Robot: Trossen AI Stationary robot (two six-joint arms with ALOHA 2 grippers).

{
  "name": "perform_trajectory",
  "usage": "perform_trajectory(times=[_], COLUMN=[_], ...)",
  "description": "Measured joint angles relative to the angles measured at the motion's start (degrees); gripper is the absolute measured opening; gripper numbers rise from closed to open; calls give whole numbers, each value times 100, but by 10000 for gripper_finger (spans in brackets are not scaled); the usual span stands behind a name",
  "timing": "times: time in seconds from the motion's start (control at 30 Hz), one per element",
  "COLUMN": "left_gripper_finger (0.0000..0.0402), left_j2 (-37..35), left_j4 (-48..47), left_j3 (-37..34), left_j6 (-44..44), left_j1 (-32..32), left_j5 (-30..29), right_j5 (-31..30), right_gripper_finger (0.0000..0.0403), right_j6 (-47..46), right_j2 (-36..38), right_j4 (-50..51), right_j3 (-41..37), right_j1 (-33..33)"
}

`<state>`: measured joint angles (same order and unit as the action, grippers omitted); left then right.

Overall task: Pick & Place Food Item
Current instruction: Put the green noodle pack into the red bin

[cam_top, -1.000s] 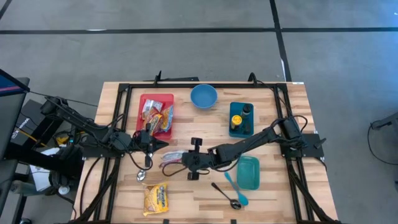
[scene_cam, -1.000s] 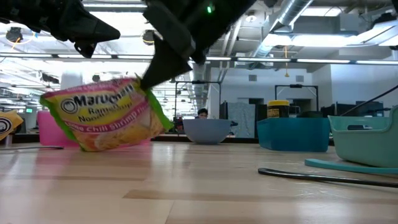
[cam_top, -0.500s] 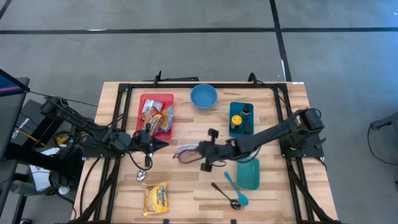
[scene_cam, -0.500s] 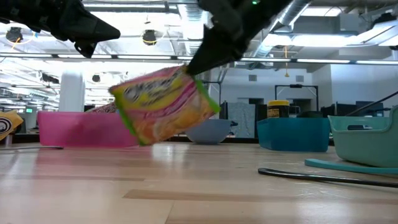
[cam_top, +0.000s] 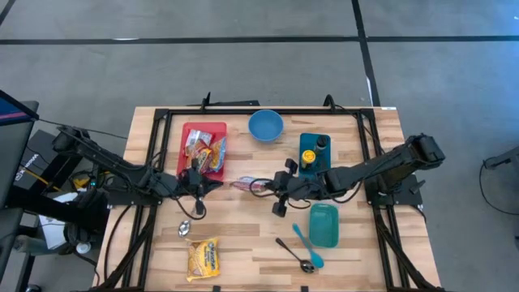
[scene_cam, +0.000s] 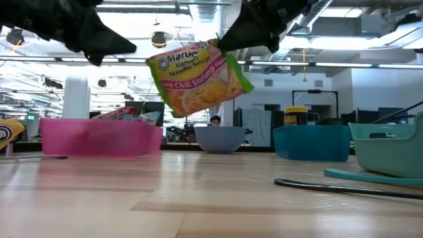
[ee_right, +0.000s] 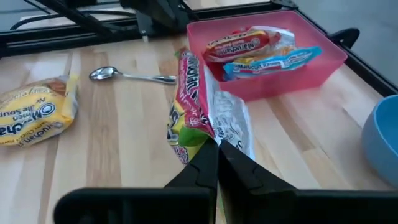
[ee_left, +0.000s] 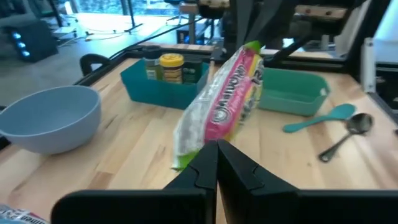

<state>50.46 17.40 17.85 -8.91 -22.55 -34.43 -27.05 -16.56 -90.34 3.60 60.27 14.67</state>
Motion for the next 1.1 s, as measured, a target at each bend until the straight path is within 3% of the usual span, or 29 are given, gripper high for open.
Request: perform_trajectory(times=[0.27, 0.8, 1.1], left_gripper_finger=[34, 242, 264], left_j2=[793, 1007, 1157], left_j4=[525, 663, 886], left_j3=[0, 0, 0], left_j6=[378, 610, 571], left_j1=[251, 249, 374], left_j5=[-9, 24, 179], right_j5=[0, 15, 17], right_gripper_finger=[0, 0, 0], right_j6=[0, 0, 0], right_j2=[45, 41, 39], right_j4=[42, 19, 1], right_j3=[0, 0, 0], right_j1=[-141, -139, -131])
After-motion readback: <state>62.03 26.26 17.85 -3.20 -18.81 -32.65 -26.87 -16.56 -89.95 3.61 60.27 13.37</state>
